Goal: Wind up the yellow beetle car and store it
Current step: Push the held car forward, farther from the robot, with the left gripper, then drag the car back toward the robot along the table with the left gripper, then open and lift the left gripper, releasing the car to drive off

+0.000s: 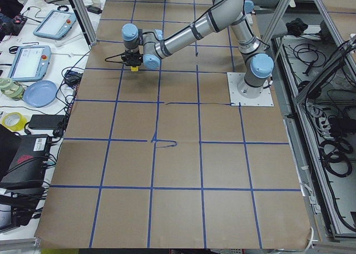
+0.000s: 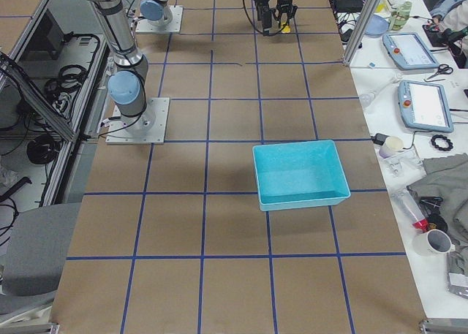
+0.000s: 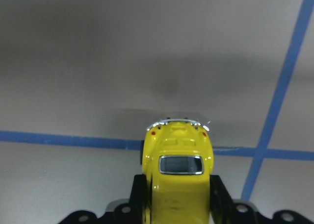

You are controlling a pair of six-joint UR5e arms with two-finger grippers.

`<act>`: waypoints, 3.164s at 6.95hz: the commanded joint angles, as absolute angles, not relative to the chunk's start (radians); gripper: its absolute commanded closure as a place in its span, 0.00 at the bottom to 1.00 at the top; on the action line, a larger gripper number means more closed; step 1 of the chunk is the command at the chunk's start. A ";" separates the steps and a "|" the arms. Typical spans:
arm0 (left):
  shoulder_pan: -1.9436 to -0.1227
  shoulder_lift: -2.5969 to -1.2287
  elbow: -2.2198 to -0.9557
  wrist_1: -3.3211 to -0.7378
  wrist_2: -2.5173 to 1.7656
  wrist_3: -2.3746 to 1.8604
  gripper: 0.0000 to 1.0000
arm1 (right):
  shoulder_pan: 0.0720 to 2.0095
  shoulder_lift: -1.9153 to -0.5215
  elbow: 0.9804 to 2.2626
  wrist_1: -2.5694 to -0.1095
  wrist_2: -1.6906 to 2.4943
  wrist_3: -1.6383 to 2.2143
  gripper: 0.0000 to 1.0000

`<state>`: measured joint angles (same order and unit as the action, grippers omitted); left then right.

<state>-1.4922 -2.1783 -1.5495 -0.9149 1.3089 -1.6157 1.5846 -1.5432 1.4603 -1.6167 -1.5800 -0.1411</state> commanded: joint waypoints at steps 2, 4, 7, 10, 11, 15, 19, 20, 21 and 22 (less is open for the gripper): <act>-1.502 -2.190 -1.554 -0.950 1.316 -1.525 1.00 | 1.585 -1.543 1.460 -1.617 -1.580 -0.141 0.00; -1.496 -2.198 -1.543 -0.950 1.391 -1.479 1.00 | 1.585 -1.543 1.460 -1.617 -1.580 -0.141 0.00; -1.467 -2.215 -1.532 -0.942 1.454 -1.476 1.00 | 1.585 -1.543 1.460 -1.617 -1.580 -0.141 0.00; -1.362 -2.214 -1.535 -0.936 1.473 -1.432 1.00 | 1.585 -1.543 1.460 -1.617 -1.580 -0.141 0.00; -1.333 -2.214 -1.545 -0.936 1.471 -1.381 1.00 | 1.585 -1.543 1.460 -1.617 -1.580 -0.141 0.00; -1.223 -2.217 -1.532 -0.936 1.503 -1.186 1.00 | 1.585 -1.543 1.462 -1.617 -1.580 -0.141 0.00; -1.197 -2.208 -1.496 -0.916 1.539 -1.192 0.00 | 1.585 -1.543 1.460 -1.617 -1.580 -0.140 0.00; -1.197 -2.200 -1.494 -0.916 1.536 -1.187 0.00 | 1.585 -1.543 1.460 -1.617 -1.580 -0.141 0.00; -1.201 -2.188 -1.487 -0.914 1.534 -1.172 0.00 | 1.585 -1.543 1.460 -1.617 -1.580 -0.141 0.00; -1.218 -2.166 -1.471 -0.926 1.529 -1.114 0.00 | 1.585 -1.543 1.460 -1.617 -1.580 -0.141 0.00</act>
